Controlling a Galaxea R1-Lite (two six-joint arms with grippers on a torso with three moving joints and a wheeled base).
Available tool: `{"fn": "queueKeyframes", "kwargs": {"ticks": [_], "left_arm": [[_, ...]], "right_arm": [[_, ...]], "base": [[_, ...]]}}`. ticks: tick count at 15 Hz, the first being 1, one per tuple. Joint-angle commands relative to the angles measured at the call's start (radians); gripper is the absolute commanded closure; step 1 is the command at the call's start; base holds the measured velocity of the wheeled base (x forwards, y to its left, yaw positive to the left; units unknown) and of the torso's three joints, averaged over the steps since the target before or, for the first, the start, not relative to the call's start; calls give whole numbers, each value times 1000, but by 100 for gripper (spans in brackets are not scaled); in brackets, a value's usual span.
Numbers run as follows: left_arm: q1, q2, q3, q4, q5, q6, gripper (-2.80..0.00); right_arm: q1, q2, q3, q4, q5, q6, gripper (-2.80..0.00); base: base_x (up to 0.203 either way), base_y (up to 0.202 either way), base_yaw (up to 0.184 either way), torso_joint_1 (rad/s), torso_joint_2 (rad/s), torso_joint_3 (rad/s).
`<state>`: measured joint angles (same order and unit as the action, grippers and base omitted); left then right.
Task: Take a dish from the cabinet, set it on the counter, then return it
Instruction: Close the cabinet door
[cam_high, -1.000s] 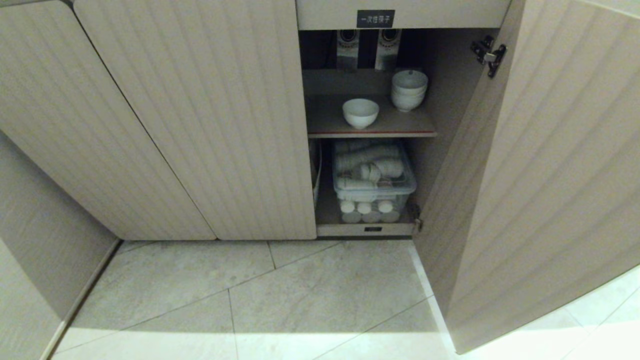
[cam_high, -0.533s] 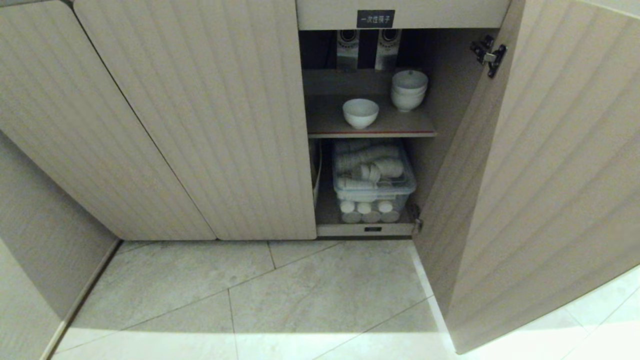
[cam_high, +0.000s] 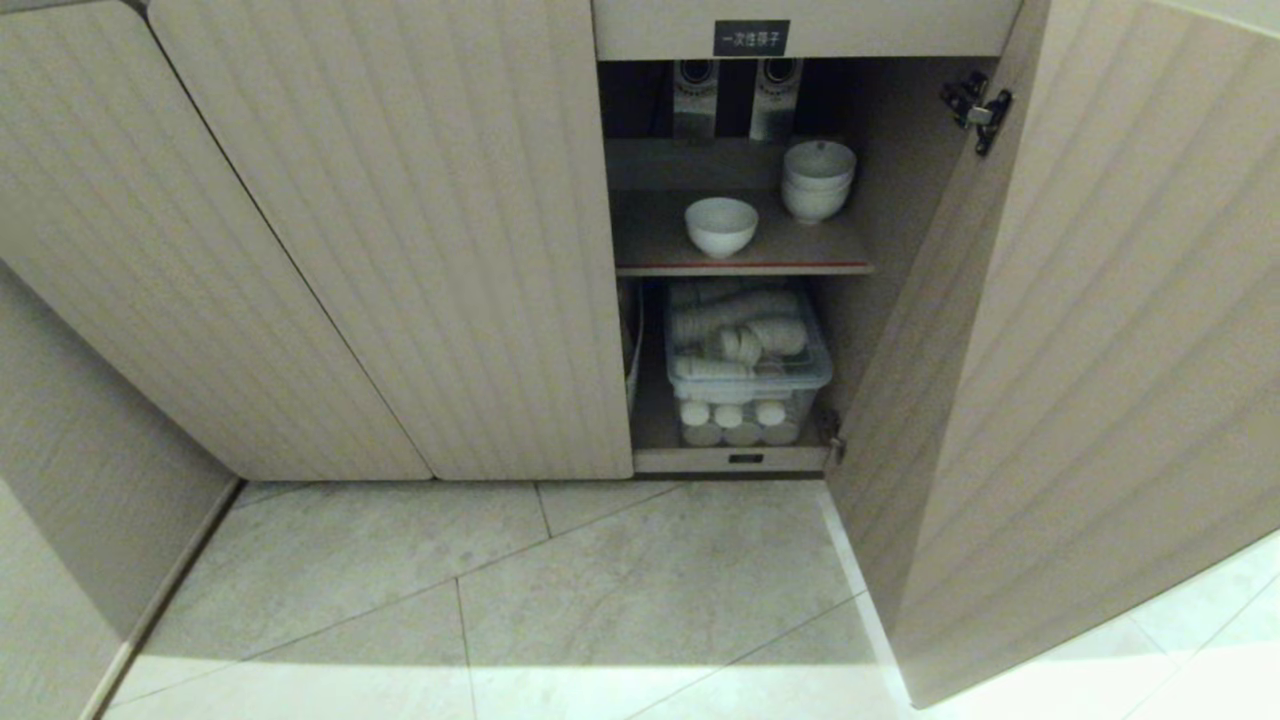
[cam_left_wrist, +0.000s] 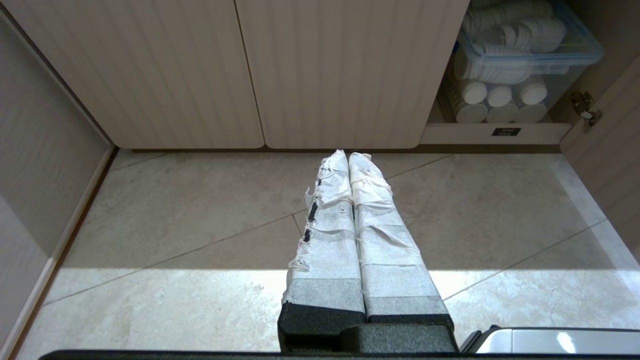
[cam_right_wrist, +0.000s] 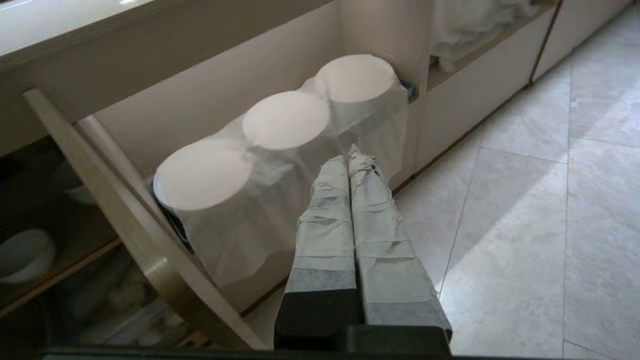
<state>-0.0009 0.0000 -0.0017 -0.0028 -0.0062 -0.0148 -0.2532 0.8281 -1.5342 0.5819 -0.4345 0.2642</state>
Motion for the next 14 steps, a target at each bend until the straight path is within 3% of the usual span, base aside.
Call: {"fn": "queueKeyframes", "kwargs": {"ticks": [1,4,9,14], "left_arm": [[1,0,0,0,0,-1,0],[-1,0,0,0,0,-1,0],[-1,0,0,0,0,-1,0],[-1,0,0,0,0,-1,0]], "right_arm": [[24,3,-6,6,-10,5,0],[138,-30,5,9,-32,-14,0],[356,-79,47,9,-140,-68,0],[369,-106,53,42,-157,-67,0]], "base": [[0,0,0,0,0,0],[0,0,0,0,0,0],[0,0,0,0,0,0],[0,0,0,0,0,0]]}}
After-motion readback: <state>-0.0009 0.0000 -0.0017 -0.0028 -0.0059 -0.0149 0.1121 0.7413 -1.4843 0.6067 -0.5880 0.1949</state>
